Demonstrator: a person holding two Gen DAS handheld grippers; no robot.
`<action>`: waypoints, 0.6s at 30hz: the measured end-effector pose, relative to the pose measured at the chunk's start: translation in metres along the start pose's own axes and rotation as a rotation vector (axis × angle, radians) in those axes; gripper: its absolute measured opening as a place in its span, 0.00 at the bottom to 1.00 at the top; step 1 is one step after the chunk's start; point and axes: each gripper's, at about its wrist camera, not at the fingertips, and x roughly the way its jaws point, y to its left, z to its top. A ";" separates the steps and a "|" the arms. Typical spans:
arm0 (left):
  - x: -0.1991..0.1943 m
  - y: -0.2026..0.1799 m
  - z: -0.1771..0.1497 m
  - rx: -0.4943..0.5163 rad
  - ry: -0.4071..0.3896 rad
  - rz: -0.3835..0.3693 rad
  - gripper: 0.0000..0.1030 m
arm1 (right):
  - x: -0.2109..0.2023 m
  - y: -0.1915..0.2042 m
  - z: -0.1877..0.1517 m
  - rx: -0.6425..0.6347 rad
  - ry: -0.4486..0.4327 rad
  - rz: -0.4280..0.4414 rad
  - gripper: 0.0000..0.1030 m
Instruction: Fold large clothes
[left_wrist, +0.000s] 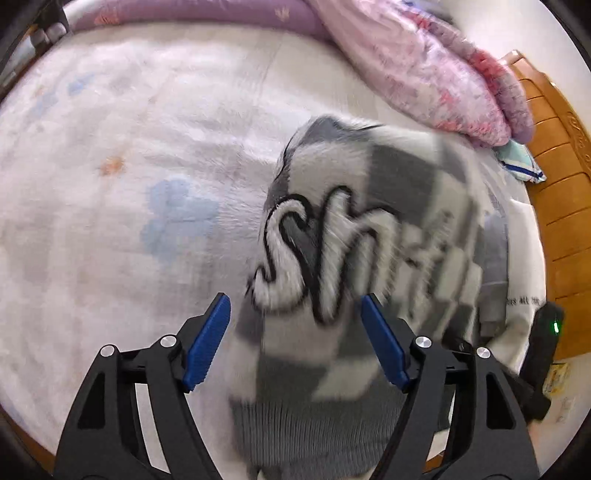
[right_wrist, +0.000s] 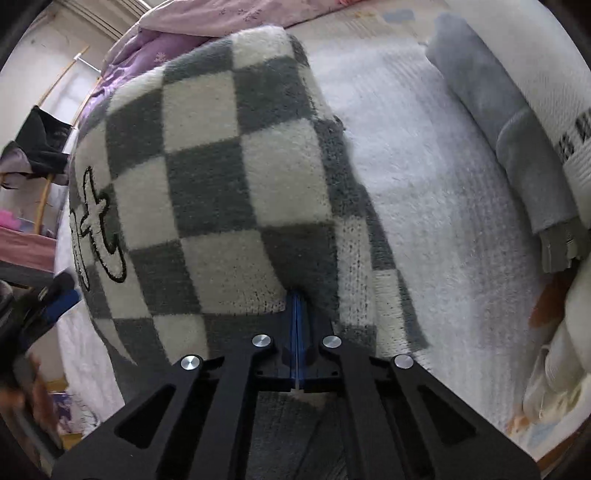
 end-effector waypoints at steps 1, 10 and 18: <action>0.013 -0.003 0.004 0.026 0.012 0.003 0.73 | 0.000 -0.007 0.002 0.022 0.008 0.014 0.00; 0.032 0.006 0.010 -0.032 0.019 -0.024 0.75 | -0.046 0.065 0.083 -0.101 -0.110 0.060 0.00; 0.039 -0.003 0.016 -0.031 0.021 -0.029 0.81 | 0.033 0.032 0.133 -0.092 -0.020 -0.018 0.00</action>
